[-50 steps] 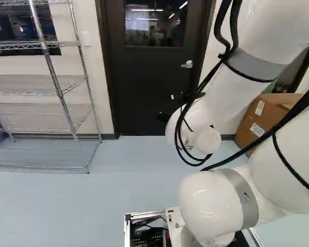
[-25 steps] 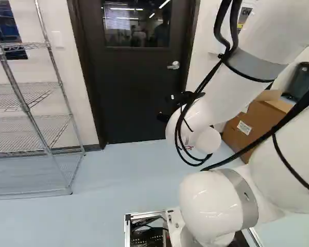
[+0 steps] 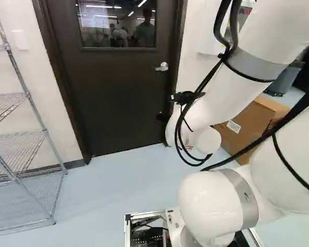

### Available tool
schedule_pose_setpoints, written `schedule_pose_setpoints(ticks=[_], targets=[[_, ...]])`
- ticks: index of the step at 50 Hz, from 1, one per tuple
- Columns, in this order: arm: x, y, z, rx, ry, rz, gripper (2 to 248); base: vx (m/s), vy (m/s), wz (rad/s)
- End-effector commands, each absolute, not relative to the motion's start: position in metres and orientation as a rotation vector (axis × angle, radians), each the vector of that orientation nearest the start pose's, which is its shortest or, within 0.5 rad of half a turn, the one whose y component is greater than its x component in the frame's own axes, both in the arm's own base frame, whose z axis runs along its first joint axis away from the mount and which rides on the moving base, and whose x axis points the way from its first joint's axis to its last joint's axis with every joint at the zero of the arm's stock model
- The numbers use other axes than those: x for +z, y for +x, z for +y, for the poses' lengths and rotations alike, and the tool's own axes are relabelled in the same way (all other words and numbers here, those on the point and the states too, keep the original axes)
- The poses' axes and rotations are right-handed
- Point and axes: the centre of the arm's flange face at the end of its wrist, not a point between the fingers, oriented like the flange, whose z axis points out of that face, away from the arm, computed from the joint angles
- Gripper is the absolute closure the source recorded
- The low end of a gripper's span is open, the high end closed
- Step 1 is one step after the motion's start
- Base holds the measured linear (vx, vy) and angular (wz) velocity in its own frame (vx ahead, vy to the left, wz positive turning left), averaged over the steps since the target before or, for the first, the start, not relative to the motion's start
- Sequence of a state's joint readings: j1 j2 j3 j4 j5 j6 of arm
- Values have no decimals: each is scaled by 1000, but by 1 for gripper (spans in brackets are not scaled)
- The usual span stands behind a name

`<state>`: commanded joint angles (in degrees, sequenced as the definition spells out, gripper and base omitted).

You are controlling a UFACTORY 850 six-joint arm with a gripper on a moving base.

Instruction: Open the door and move inside

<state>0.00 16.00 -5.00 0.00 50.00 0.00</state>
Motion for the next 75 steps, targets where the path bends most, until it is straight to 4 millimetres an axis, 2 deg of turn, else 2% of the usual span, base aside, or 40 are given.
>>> schedule_pose_setpoints(ticks=[44, 75], targets=[[366, 270, 0, -1824, -2558, 0, 3, 175, 79, -39], [366, 270, 0, -1824, -2558, 0, 3, 149, 55, -182]])
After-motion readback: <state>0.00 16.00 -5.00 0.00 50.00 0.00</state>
